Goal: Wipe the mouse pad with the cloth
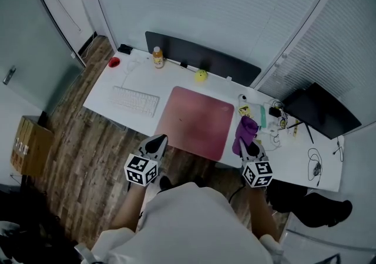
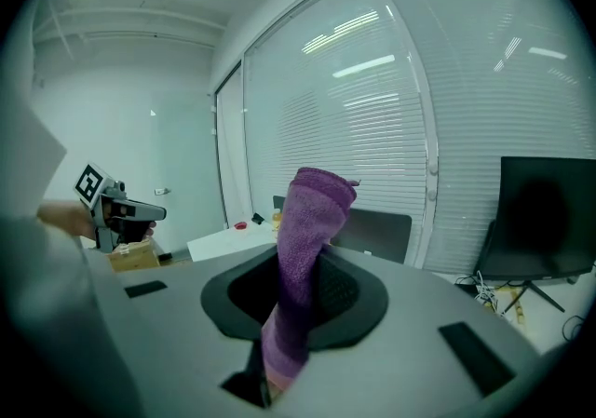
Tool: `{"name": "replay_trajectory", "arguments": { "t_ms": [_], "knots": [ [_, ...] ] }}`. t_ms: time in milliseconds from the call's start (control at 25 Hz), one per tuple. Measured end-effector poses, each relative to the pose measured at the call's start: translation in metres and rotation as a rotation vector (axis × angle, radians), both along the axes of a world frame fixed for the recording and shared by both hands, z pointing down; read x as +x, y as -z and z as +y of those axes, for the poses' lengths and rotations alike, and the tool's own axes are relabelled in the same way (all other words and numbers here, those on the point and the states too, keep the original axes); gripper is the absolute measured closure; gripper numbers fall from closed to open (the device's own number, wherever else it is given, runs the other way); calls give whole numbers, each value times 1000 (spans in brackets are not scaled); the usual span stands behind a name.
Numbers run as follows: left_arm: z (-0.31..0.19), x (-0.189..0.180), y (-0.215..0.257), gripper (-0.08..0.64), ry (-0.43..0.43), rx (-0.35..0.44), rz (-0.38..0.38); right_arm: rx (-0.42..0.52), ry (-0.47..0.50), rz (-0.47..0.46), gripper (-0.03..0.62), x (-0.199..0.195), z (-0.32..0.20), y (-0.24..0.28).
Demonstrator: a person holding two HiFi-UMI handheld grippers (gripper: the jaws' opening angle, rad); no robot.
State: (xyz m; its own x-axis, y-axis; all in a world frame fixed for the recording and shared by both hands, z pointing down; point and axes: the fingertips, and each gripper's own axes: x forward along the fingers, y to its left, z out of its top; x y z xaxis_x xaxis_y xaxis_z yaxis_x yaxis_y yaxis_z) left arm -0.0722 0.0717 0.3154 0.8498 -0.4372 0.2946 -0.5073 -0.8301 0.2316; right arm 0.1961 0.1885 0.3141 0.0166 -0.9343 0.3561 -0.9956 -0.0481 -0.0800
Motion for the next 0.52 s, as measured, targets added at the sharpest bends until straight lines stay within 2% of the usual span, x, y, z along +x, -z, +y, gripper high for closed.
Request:
{"name": "replay_trajectory", "arguments": {
  "t_ms": [520],
  "knots": [
    [-8, 1, 7, 540, -8, 9, 14, 8, -9, 14, 517, -1, -3, 8]
  ]
}}
